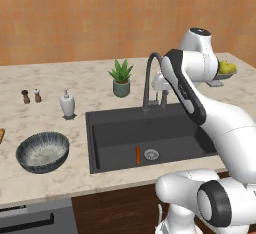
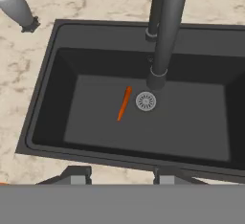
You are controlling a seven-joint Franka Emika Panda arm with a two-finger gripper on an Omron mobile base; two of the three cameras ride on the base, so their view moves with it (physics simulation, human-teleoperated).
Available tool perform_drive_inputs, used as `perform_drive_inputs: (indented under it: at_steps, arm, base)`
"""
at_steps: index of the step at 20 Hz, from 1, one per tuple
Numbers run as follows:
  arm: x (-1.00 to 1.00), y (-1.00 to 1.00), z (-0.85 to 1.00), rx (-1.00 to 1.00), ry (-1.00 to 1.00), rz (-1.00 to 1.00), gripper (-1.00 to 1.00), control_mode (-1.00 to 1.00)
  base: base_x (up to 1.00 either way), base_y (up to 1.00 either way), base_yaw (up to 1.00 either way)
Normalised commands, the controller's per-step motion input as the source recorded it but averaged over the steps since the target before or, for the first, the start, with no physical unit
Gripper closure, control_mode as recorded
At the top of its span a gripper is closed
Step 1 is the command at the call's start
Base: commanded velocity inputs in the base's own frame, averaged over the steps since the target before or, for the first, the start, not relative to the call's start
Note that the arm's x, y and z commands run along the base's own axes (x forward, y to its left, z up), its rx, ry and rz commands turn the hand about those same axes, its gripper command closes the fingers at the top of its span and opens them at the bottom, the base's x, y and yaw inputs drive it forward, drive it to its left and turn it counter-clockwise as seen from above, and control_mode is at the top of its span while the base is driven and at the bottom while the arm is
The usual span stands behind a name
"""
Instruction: Pick the carrot from the sink and place it in the bowl. Then pick the bowl and place it in the microwave. Then close the microwave door and press the start button.
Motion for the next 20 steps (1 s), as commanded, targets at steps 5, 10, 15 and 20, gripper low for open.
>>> perform_drive_inputs:
  at_steps: [5,10,15,20]
  arm:
    - [-0.15,0.34,-0.24,-0.08,-0.05,0.0,-1.0,-1.0]
    - [0.06,0.57,-0.68,-0.11,0.06,0.0,-1.0,-1.0]
    - [0.03,0.01,-0.48,-0.05,0.03,0.0,-1.0,-1.0]
    - [0.09,0.06,-0.62,0.0,0.04,-0.07,-1.0,-1.0]
  base:
    - [0.0,0.0,0.0]
    - [0.0,0.0,0.0]
    - [0.0,0.0,0.0]
    - [0.0,0.0,0.0]
